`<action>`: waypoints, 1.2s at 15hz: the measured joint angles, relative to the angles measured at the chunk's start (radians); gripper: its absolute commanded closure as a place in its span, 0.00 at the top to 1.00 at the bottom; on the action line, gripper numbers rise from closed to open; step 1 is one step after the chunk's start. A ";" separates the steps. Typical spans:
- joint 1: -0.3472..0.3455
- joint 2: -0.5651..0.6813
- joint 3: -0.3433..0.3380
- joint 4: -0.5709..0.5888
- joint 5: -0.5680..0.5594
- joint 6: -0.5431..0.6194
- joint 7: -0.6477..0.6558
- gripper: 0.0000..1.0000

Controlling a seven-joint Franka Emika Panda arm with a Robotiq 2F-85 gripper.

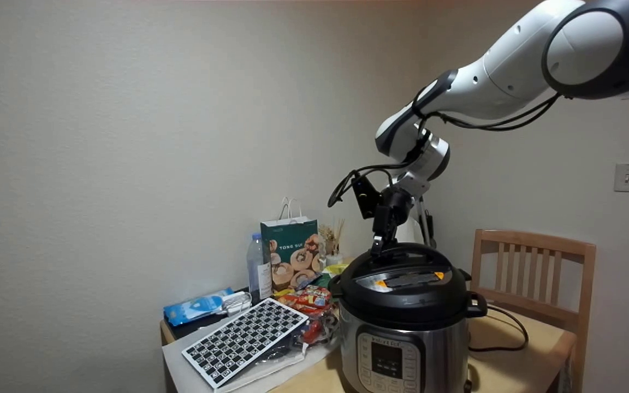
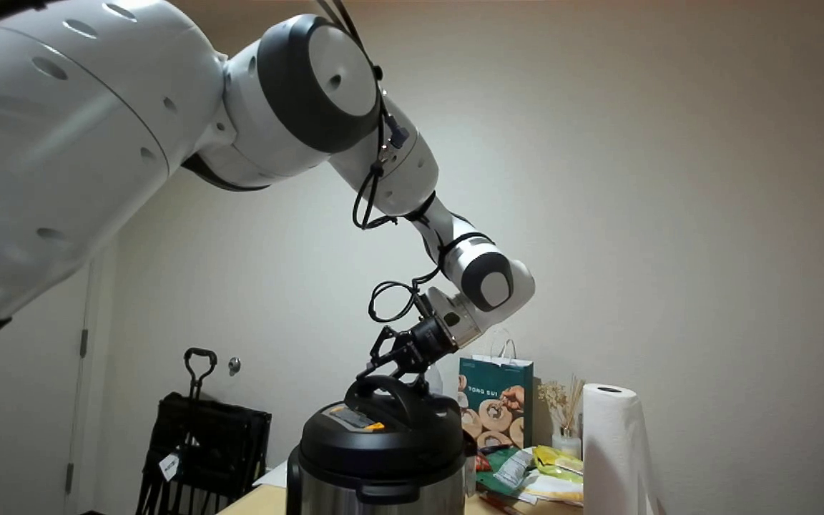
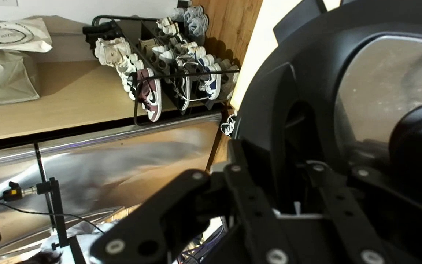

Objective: Open the rice cooker

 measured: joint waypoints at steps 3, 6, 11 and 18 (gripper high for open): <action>0.002 0.000 0.000 0.003 -0.003 0.001 0.032 0.07; -0.005 0.005 0.004 0.004 0.001 -0.002 0.037 0.07; -0.097 0.106 0.057 0.089 0.061 -0.126 -0.088 0.51; -0.129 0.175 0.070 0.186 0.060 -0.283 -0.210 0.89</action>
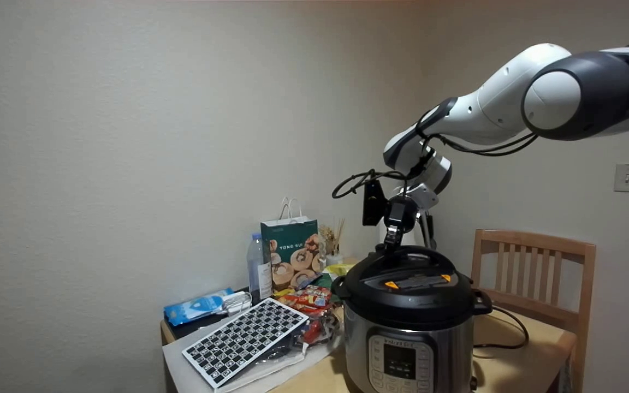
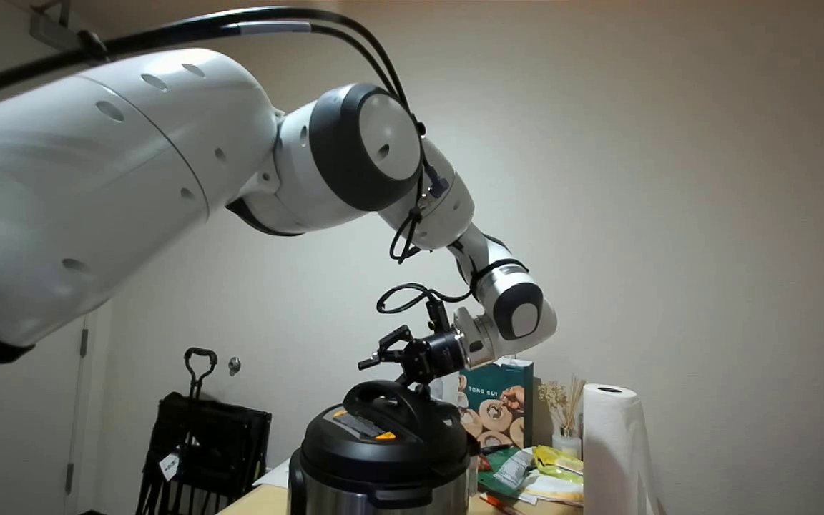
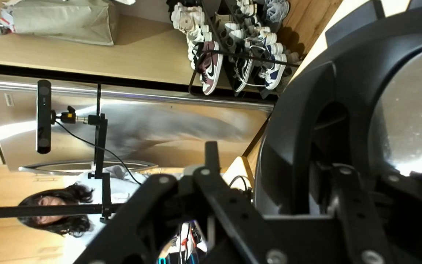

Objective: Open the rice cooker

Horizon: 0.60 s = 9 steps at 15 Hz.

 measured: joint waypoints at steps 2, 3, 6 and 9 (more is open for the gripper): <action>0.000 -0.001 -0.005 0.011 -0.004 -0.010 -0.030 0.99; 0.000 -0.003 -0.009 0.017 -0.004 -0.011 -0.032 1.00; 0.017 -0.036 -0.039 0.011 -0.019 0.023 -0.030 1.00; 0.045 -0.109 -0.065 -0.029 -0.040 0.135 -0.030 1.00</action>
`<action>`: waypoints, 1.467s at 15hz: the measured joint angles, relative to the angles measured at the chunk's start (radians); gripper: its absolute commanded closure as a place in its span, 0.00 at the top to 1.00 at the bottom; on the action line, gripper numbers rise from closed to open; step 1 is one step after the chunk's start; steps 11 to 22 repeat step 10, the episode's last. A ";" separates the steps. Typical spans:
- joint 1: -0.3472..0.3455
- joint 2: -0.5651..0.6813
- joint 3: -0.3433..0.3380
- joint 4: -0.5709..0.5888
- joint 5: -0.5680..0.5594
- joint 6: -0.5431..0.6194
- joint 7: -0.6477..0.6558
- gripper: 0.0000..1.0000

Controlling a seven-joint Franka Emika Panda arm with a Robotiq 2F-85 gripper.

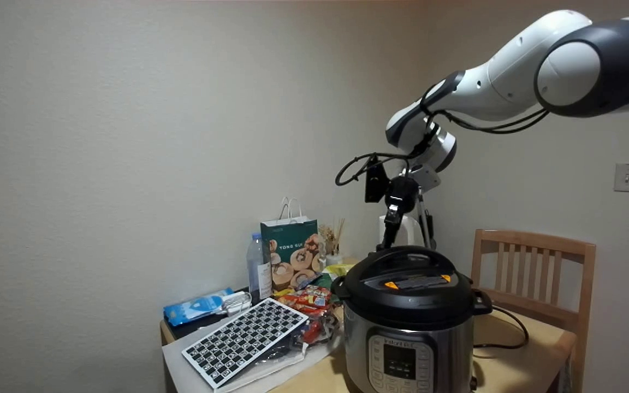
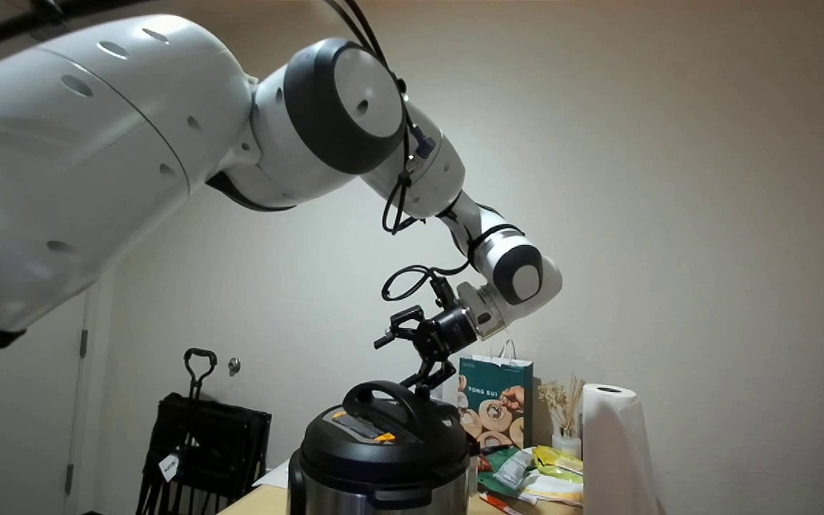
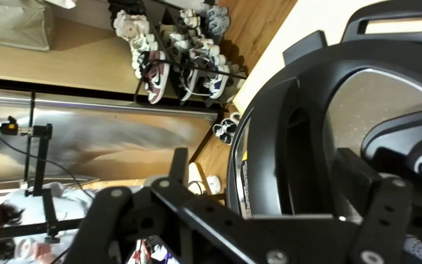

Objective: Open the rice cooker

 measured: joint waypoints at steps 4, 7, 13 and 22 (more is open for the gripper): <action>0.047 -0.134 -0.005 -0.112 -0.008 0.188 0.000 1.00; 0.077 -0.217 -0.003 -0.198 -0.019 0.266 0.000 1.00; 0.079 -0.234 -0.004 -0.225 -0.020 0.276 0.000 1.00; 0.079 -0.234 -0.004 -0.225 -0.020 0.276 0.000 1.00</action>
